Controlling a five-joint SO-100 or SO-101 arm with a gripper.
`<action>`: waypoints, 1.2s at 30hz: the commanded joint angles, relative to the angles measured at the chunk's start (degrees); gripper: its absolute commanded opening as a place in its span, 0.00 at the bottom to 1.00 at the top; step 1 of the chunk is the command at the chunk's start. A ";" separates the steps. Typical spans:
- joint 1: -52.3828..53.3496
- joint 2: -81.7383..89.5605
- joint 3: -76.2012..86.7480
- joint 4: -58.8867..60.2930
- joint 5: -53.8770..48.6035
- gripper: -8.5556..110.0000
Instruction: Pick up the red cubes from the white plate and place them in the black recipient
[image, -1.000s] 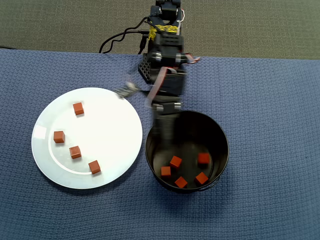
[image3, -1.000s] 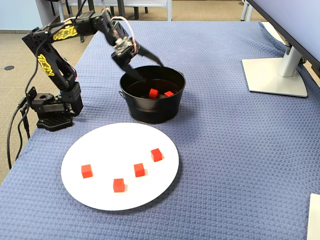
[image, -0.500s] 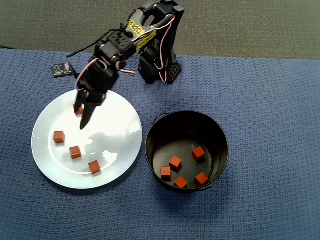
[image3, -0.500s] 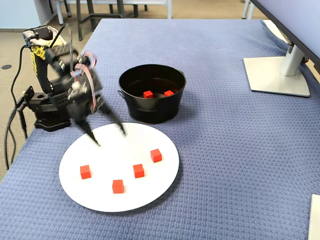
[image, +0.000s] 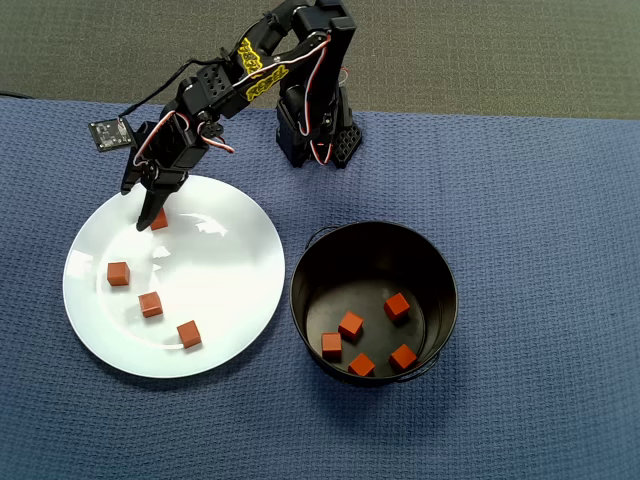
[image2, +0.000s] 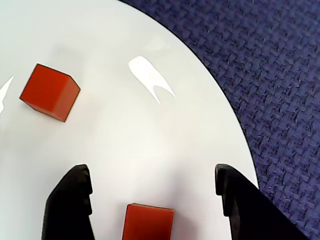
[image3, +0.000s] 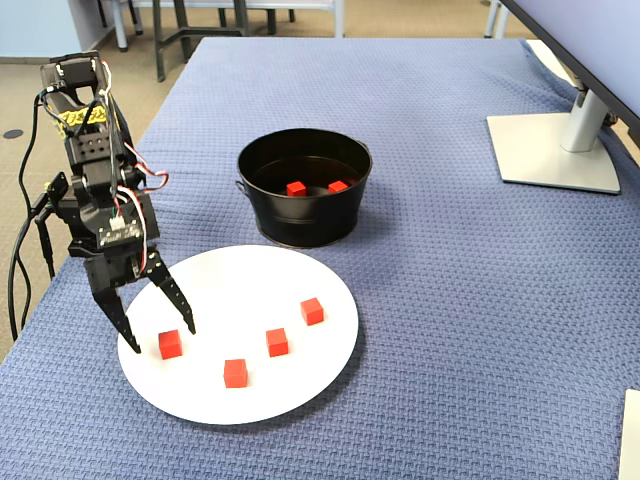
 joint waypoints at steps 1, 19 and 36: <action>0.97 -0.70 1.23 -4.31 0.00 0.28; -3.96 1.93 8.17 -4.83 9.14 0.23; -8.61 11.87 -0.79 12.48 21.71 0.07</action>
